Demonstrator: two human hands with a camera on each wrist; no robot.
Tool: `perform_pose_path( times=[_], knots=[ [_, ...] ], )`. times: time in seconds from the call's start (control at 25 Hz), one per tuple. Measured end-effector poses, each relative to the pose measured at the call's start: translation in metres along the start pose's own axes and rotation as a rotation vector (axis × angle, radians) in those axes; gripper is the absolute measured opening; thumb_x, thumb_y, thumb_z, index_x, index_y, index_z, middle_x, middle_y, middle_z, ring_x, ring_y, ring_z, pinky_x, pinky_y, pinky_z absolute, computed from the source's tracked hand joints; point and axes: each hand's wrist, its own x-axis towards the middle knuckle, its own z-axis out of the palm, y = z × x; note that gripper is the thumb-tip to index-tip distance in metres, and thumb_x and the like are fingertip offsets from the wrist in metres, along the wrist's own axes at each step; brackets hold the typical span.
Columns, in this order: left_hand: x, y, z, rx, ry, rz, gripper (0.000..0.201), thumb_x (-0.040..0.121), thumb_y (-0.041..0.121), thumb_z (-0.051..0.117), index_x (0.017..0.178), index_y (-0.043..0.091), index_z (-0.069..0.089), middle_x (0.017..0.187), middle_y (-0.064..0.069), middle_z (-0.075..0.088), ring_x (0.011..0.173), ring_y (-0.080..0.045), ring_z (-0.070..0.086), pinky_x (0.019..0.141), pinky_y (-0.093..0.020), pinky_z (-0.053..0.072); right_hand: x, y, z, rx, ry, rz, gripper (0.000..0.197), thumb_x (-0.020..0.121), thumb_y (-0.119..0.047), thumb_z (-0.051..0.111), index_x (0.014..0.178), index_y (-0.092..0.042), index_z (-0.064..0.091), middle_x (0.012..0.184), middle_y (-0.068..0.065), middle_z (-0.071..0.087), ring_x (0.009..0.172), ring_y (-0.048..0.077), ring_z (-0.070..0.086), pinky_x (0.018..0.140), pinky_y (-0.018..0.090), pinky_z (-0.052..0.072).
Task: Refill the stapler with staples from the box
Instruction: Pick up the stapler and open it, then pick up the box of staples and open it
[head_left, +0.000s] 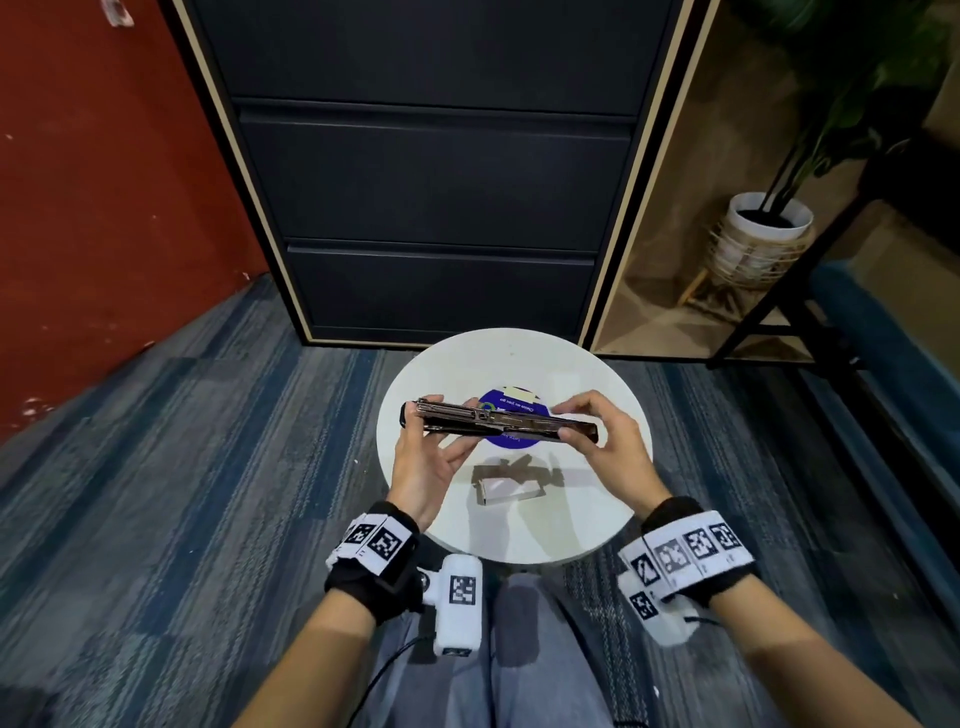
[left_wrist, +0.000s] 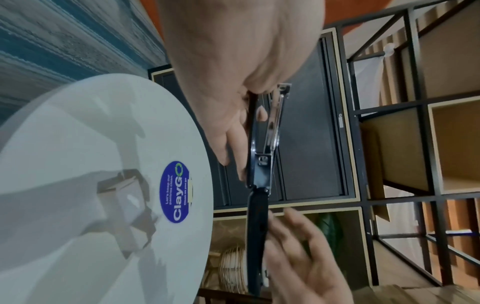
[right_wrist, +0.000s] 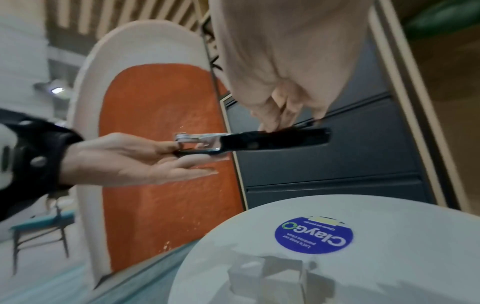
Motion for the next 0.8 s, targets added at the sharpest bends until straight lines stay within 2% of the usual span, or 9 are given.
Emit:
perform_pose_path(
  times=[0.08,0.12,0.2,0.24,0.28,0.4,0.56,0.68,0.8],
  knots=[
    [0.002,-0.010,0.000,-0.027,0.002,-0.040,0.049,0.100,0.048,0.019,0.124,0.017,0.048,0.137,-0.016,0.055,0.084,-0.023,0.075,0.105,-0.045,0.044,0.001,-0.005,0.010,-0.100,-0.145,-0.088,0.033,0.092,0.003,0.047,0.111,-0.023,0.053,0.109,-0.008,0.065,0.108,0.006,0.058,0.096,0.029,0.043],
    [0.003,-0.016,0.000,-0.041,-0.008,-0.061,0.056,0.101,0.048,0.018,0.135,0.011,0.043,0.139,-0.016,0.053,0.084,-0.023,0.075,0.098,-0.041,0.049,0.001,-0.007,0.017,-0.121,-0.208,-0.081,0.031,0.095,-0.006,0.046,0.113,-0.031,0.051,0.113,-0.011,0.064,0.111,0.012,0.056,0.098,0.035,0.039],
    [0.006,-0.026,0.001,-0.071,-0.027,-0.103,0.061,0.101,0.047,0.018,0.143,0.007,0.036,0.138,-0.019,0.054,0.082,-0.023,0.076,0.080,-0.035,0.057,0.000,-0.004,0.029,-0.184,-0.282,-0.040,0.024,0.094,-0.033,0.053,0.116,-0.041,0.051,0.114,-0.018,0.061,0.111,0.009,0.051,0.094,0.038,0.030],
    [0.008,-0.029,0.001,-0.084,-0.025,-0.128,0.061,0.101,0.047,0.019,0.143,0.006,0.037,0.137,-0.021,0.054,0.080,-0.024,0.076,0.075,-0.034,0.059,0.000,0.000,0.033,-0.242,-0.280,-0.040,0.027,0.090,-0.042,0.056,0.116,-0.043,0.053,0.113,-0.021,0.060,0.109,0.006,0.049,0.089,0.038,0.027],
    [0.012,-0.033,0.001,-0.099,-0.018,-0.157,0.060,0.101,0.046,0.019,0.142,0.006,0.037,0.138,-0.022,0.053,0.079,-0.024,0.076,0.077,-0.034,0.058,0.001,0.005,0.038,-0.298,-0.247,-0.046,0.028,0.087,-0.046,0.058,0.115,-0.042,0.056,0.110,-0.022,0.058,0.107,0.004,0.048,0.083,0.037,0.025],
    [0.026,-0.040,-0.001,-0.078,0.002,-0.238,0.059,0.101,0.046,0.018,0.137,0.006,0.042,0.137,-0.020,0.053,0.087,-0.026,0.070,0.097,-0.035,0.048,0.013,0.026,0.049,-0.304,-0.122,-0.028,0.023,0.084,-0.040,0.065,0.105,-0.030,0.065,0.103,-0.019,0.057,0.104,0.010,0.051,0.079,0.039,0.023],
    [0.050,-0.045,-0.013,0.113,0.135,-0.174,0.032,0.103,0.029,0.030,0.114,0.009,0.052,0.107,-0.012,0.063,0.081,-0.014,0.069,0.080,-0.023,0.048,0.039,0.063,0.062,-0.320,-0.092,0.089,0.024,0.081,-0.031,0.070,0.104,-0.025,0.068,0.103,-0.019,0.055,0.108,0.014,0.048,0.074,0.031,0.015],
    [0.064,-0.058,-0.030,0.505,0.200,-0.150,0.006,0.093,0.013,0.054,0.099,0.013,0.056,0.106,-0.012,0.060,0.095,-0.021,0.056,0.074,-0.023,0.043,0.063,0.087,0.065,-0.367,-0.077,0.175,0.025,0.080,-0.024,0.071,0.105,-0.021,0.069,0.105,-0.010,0.060,0.108,0.020,0.046,0.079,0.031,0.016],
    [0.066,-0.073,-0.041,0.882,-0.033,-0.151,0.037,0.075,0.009,0.075,0.109,0.009,0.060,0.110,-0.010,0.055,0.105,-0.020,0.049,0.090,-0.031,0.042,0.085,0.110,0.072,-0.399,-0.067,0.215,0.025,0.077,-0.018,0.073,0.102,-0.019,0.070,0.110,-0.002,0.060,0.109,0.024,0.044,0.081,0.030,0.016]
  ],
)
